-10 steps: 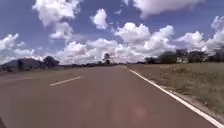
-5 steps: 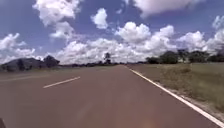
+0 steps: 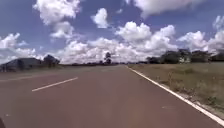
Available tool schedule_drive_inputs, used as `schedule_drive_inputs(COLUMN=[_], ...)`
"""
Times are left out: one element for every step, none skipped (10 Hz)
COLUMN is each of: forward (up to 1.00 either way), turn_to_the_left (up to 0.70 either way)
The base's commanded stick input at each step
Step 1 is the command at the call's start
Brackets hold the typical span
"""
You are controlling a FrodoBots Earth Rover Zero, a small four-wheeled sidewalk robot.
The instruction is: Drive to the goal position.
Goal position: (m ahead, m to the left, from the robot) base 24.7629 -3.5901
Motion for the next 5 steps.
schedule_drive_inputs(forward=[1.0,1.0,1.0,1.0,1.0], turn_to_the_left=[0.0,0.0,0.0,0.0,0.0])
